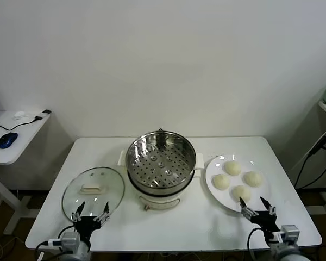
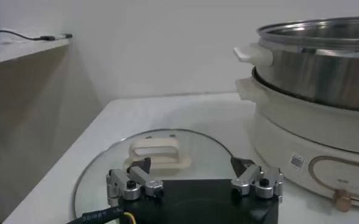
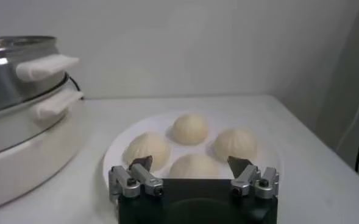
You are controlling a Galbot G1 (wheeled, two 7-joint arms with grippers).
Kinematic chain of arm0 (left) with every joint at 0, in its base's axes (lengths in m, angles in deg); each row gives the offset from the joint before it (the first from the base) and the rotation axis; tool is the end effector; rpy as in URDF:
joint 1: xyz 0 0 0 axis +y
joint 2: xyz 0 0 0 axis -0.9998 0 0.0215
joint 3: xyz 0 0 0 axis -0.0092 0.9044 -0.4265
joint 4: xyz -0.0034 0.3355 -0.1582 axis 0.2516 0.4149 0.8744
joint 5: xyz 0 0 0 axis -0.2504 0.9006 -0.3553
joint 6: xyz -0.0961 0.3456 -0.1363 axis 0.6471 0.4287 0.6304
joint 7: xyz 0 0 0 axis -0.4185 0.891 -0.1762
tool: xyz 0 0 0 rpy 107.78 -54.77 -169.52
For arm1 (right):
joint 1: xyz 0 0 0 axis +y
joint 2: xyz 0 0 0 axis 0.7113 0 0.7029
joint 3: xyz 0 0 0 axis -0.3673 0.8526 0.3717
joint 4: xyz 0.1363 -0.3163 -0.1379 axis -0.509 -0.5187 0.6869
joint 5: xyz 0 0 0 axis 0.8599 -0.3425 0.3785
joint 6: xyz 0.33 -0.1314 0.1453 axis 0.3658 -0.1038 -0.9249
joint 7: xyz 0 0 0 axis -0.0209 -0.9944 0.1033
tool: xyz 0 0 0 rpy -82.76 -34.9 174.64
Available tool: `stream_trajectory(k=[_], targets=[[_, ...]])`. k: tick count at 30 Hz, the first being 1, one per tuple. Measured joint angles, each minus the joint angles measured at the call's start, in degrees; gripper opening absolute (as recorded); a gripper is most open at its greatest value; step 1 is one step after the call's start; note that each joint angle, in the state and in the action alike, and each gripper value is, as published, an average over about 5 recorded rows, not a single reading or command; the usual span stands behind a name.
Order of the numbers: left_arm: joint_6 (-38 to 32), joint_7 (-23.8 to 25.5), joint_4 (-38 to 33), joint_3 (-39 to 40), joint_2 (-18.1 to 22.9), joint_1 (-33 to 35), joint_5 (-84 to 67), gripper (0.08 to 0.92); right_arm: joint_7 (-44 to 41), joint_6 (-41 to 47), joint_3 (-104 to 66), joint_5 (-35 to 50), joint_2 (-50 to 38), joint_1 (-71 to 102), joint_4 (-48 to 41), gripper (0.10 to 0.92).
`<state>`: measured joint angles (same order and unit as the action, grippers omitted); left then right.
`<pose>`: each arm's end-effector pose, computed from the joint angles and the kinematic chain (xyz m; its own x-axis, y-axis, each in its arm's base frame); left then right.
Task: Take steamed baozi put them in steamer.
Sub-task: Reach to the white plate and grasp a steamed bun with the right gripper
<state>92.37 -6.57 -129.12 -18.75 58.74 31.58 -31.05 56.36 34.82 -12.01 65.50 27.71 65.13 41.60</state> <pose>0.1801 0.0541 -0.3615 -0.9103 -0.0668 0.4085 -0.0414 0.9966 0.0707 0.2697 -0.1715 -0.3392 -0.9412 -0.0303 0.3366 -0.0630 0.9942 -0.0867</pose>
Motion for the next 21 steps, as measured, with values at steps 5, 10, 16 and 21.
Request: stream_trajectory(k=[5,10,16,21], targets=[[0.2,0.0,-0.1,0.4,-0.1,-0.3,0.0,0.823,-3.0,1.0,5.1,-1.9,-5.5,-10.9,-6.2,0.823],[0.2,0.1,0.3,0.7,-0.3,-0.3,0.0,0.823,-11.2,1.6,17.3,-5.1,-13.5,-27.1,-14.5,0.823],[0.1,0.1,0.8,1.0,-0.2,-0.3,0.0,0.823,-27.4,-0.8,38.2,-9.5,-20.5,-49.2,-24.2,0.823],[-0.1,0.1,1.3,1.2,-0.2,-0.2,-0.1,0.823,-42.4,-6.1,57.1,-12.8,-22.3,-68.0,-32.9,0.823]])
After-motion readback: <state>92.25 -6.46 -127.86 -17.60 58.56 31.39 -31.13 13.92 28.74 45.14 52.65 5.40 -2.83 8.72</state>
